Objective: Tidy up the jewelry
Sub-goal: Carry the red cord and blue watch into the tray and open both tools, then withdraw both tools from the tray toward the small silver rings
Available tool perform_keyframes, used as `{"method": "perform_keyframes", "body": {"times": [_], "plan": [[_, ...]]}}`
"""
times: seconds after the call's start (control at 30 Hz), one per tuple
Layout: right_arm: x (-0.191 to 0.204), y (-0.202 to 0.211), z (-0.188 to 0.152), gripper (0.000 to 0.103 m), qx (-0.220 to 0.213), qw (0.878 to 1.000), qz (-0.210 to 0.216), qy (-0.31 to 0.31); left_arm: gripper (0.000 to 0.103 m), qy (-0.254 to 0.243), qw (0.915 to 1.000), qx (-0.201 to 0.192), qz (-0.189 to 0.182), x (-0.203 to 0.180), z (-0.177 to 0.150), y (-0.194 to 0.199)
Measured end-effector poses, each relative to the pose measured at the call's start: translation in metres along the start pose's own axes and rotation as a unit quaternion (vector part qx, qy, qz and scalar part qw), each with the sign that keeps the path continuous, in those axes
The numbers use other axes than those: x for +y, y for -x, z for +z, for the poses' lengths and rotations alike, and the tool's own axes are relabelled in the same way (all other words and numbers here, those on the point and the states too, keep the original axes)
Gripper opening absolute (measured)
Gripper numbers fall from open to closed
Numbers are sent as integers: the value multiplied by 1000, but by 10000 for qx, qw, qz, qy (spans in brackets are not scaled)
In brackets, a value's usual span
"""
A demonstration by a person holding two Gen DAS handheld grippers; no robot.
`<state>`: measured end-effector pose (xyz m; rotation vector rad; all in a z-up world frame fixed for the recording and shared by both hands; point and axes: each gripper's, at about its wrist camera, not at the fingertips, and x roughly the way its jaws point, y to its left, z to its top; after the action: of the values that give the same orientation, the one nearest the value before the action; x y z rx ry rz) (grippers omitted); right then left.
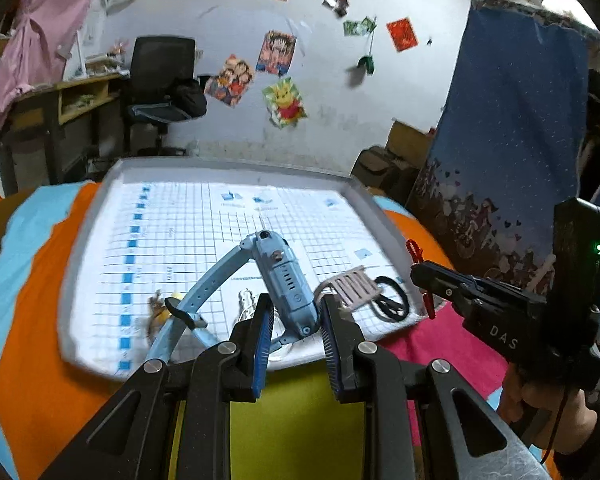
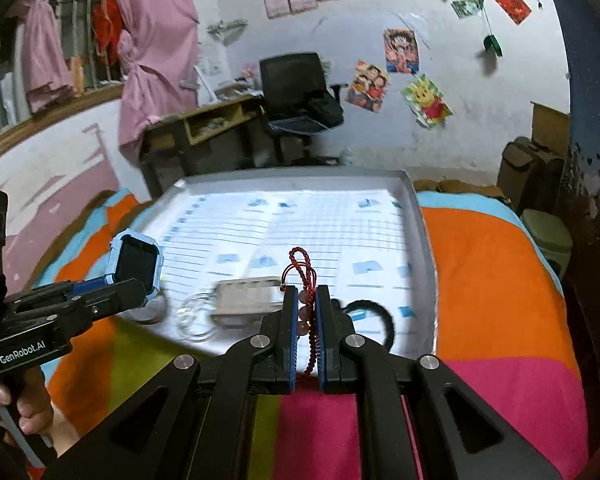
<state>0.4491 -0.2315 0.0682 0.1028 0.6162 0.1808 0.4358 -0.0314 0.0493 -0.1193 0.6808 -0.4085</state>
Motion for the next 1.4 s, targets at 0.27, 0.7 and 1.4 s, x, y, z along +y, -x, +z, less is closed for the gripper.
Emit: {"method": "perform_keyframes", "body": {"times": [0.27,0.7,1.4], "plan": [[-16,-42,-14,8,344,9990,-44,-277,22,398,9986,358,-43,16,-3,-32],[-13,-17,-16,32,67,9998,-118,-172,66,471,9982,-96,366,10,-3,0],[5,222,-45,93,-1607,9867,-154,215,103,-59,9728,-1987,1186,-64,-53,189]]}}
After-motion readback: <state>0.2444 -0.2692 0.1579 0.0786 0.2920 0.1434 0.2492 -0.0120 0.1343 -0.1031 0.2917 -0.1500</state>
